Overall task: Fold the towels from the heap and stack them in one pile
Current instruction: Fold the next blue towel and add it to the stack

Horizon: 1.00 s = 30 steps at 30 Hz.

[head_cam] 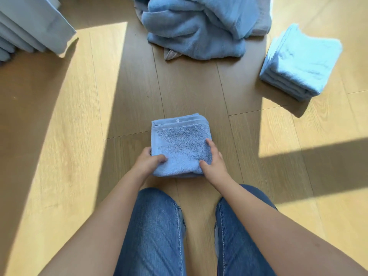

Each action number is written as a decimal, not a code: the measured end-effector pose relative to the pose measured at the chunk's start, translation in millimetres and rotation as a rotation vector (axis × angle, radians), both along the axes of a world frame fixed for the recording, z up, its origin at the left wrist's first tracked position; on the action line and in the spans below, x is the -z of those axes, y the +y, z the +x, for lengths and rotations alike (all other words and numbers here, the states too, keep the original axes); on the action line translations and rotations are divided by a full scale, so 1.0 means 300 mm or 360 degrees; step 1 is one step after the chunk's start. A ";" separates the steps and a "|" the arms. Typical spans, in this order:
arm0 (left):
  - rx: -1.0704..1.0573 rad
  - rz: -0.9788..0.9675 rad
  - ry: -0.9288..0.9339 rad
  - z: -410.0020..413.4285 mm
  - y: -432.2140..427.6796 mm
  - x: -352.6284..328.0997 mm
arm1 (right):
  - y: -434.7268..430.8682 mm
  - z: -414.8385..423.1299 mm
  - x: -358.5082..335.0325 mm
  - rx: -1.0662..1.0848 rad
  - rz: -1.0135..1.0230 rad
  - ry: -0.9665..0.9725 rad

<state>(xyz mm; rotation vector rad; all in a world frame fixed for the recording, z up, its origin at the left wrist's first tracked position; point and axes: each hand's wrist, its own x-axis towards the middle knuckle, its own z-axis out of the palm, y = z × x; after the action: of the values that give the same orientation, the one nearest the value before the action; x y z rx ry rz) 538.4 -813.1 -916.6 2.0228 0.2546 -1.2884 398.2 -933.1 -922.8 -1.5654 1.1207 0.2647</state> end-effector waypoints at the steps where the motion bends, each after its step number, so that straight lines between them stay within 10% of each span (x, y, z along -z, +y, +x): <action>1: 0.0016 -0.0063 -0.0025 -0.009 0.002 -0.013 | 0.002 -0.012 -0.006 0.0017 -0.0001 -0.0006; 18: 0.0730 -0.0594 -0.0883 -0.123 -0.582 -0.256 | -0.484 -0.137 -0.229 0.0232 -0.0569 -0.0251; 30: 0.1218 -0.0573 -0.0969 -0.118 -1.231 -0.319 | -1.058 -0.172 -0.253 0.0466 -0.0922 -0.0221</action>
<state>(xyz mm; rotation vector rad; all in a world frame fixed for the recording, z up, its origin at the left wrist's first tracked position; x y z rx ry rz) 502.9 -1182.5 -820.9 2.1322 -1.0414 -0.9398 346.6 -1250.5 -846.8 -1.8492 1.3693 -0.3946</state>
